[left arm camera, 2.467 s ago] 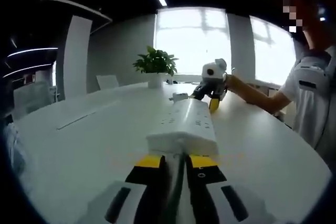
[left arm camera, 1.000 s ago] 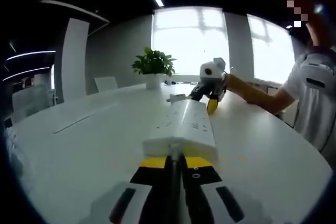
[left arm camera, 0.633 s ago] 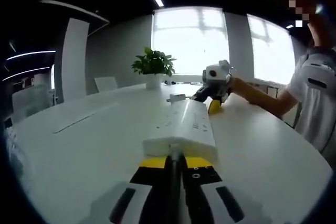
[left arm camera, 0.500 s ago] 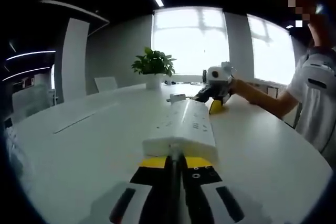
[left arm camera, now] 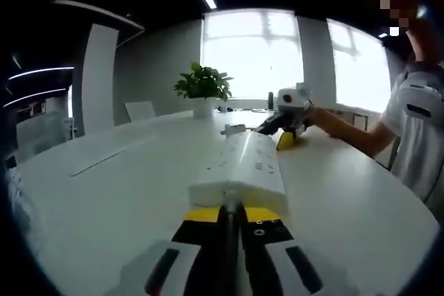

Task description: Straighten the power strip on the desk, plug the charger into it

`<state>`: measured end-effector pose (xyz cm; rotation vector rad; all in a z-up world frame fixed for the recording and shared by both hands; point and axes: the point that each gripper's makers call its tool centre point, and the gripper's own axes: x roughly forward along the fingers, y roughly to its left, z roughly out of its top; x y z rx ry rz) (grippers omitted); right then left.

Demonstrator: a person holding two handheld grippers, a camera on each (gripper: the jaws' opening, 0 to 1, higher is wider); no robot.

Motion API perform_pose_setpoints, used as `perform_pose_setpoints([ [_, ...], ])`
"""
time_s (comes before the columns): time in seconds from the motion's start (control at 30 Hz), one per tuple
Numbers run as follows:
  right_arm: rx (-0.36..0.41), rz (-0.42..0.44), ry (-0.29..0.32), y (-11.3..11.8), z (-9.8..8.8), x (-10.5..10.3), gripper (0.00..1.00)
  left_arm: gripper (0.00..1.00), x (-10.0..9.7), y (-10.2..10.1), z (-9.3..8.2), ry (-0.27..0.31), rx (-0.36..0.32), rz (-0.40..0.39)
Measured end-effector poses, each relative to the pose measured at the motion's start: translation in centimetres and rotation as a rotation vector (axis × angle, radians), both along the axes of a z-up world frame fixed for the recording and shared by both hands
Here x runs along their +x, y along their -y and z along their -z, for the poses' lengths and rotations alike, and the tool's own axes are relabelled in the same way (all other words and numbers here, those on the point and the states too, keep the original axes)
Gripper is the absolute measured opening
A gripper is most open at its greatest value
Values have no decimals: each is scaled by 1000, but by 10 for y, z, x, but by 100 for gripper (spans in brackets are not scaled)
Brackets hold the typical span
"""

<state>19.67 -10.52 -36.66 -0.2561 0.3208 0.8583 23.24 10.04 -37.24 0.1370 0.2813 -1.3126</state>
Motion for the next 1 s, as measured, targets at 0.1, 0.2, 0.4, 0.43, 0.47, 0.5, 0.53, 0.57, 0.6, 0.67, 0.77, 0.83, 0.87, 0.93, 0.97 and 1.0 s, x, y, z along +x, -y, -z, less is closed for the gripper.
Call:
perform_pose_setpoints([
  [0.1, -2, 6, 4, 2, -2, -3, 41, 13, -1, 0, 0, 0, 0, 0],
  [0.2, 6, 17, 1, 4, -3, -4, 41, 13, -1, 0, 0, 0, 0, -2],
  [0.4, 31, 34, 22, 4, -12, -2, 40, 13, -1, 1, 0, -1, 0, -2],
  [0.43, 38, 40, 32, 4, -16, -1, 39, 13, -1, 1, 0, -1, 0, -2],
  [0.47, 39, 48, 50, 4, -20, 0, 39, 13, -1, 1, 0, -1, 0, -2],
  [0.5, 50, 56, 70, 6, -25, 3, 38, 13, -1, 1, 0, -1, 0, -3],
  [0.53, 67, 63, 78, 8, -29, 7, 38, 13, -1, 1, 0, 0, 0, -3],
  [0.57, 81, 70, 80, 10, -31, 10, 38, 13, -1, 1, 0, 0, 0, -4],
  [0.6, 88, 75, 84, 12, -32, 13, 38, 13, -1, 1, 0, 0, 0, -4],
  [0.67, 89, 82, 95, 14, -33, 17, 38, 13, -1, 1, 0, -1, 0, -4],
  [0.77, 93, 65, 97, 11, -34, 19, 38, 13, -1, 1, 0, -1, 0, -4],
  [0.83, 111, 58, 98, 8, -37, 21, 38, 13, -1, 1, 0, -1, 0, -4],
  [0.87, 119, 58, 106, 7, -39, 22, 38, 13, -1, 1, 0, -1, 0, -4],
  [0.93, 135, 70, 121, 8, -45, 25, 38, 13, 0, 1, -1, -1, 0, -4],
  [0.97, 142, 79, 129, 10, -47, 27, 38, 13, 0, 0, -1, -1, 0, -5],
  [1.0, 147, 87, 136, 11, -49, 28, 38, 13, 0, 0, -1, -1, 0, -5],
])
